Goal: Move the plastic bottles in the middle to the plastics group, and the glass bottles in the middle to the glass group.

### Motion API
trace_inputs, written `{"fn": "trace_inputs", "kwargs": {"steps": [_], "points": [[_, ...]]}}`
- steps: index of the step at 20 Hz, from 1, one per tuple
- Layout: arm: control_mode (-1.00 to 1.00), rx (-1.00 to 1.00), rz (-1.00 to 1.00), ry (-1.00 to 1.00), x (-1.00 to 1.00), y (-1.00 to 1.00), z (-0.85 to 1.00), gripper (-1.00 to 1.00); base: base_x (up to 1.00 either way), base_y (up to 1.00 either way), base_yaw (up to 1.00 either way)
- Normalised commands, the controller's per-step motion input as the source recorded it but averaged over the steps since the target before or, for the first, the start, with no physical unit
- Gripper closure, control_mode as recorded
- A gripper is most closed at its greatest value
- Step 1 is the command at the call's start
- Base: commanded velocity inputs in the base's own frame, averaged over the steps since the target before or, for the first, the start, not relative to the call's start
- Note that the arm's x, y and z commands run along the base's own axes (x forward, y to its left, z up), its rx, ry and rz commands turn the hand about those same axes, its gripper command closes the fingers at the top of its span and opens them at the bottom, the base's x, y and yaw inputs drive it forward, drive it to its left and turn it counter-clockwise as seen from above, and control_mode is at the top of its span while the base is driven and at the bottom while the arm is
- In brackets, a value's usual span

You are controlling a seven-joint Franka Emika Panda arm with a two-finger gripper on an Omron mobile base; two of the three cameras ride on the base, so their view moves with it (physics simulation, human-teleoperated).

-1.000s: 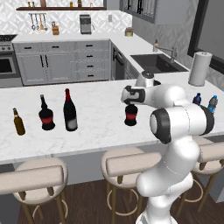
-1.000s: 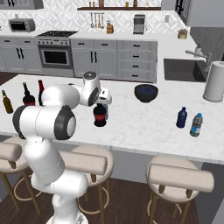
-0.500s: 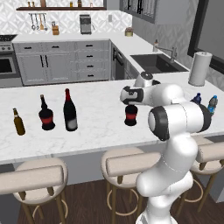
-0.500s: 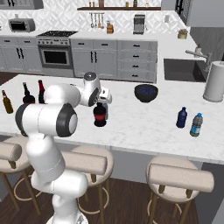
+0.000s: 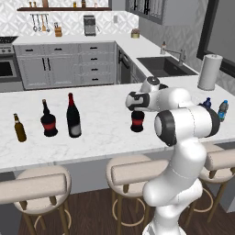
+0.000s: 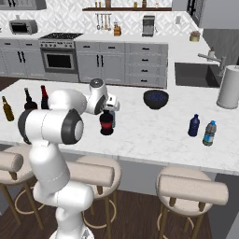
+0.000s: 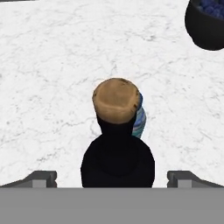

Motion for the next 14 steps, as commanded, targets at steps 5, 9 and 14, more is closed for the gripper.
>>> {"fn": "trace_inputs", "kwargs": {"steps": [5, 9, 14], "points": [[-1.0, 0.0, 0.0, 0.0, 0.05, 0.0, -0.05, -1.0, 0.0, 0.0, 0.0], [-1.0, 0.0, 0.0, 0.0, 0.11, 0.0, 0.0, -1.0, 0.0, 0.0, 0.0], [-1.0, 0.0, 0.0, 0.0, 0.08, 0.0, -0.04, -1.0, 0.0, 0.0, 0.0]]}}
